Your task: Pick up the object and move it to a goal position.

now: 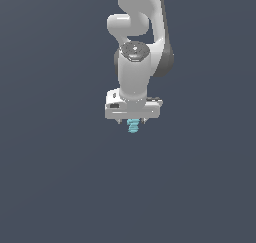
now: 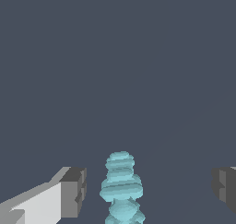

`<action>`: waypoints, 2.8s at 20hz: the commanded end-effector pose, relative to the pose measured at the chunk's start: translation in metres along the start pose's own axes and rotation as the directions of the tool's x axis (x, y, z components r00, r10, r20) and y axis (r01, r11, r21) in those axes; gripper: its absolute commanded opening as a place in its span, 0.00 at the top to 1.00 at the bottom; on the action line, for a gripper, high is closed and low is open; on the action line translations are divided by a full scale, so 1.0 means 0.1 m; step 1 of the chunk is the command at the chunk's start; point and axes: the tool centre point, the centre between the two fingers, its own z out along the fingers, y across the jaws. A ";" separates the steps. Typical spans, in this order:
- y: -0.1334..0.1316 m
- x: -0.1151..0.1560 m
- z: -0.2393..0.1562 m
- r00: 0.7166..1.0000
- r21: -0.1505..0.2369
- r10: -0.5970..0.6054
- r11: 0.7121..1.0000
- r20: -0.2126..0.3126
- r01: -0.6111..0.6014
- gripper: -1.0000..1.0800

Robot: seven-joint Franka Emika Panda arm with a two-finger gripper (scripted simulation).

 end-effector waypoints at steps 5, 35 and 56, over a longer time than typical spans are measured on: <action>0.10 0.01 -0.01 1.000 -0.002 0.025 1.000 0.000 -0.025 0.04; 0.00 -0.55 0.34 0.999 0.002 -0.054 0.999 0.002 0.054 0.04; -0.12 -0.86 0.63 0.993 0.005 -0.114 0.993 0.003 0.114 0.04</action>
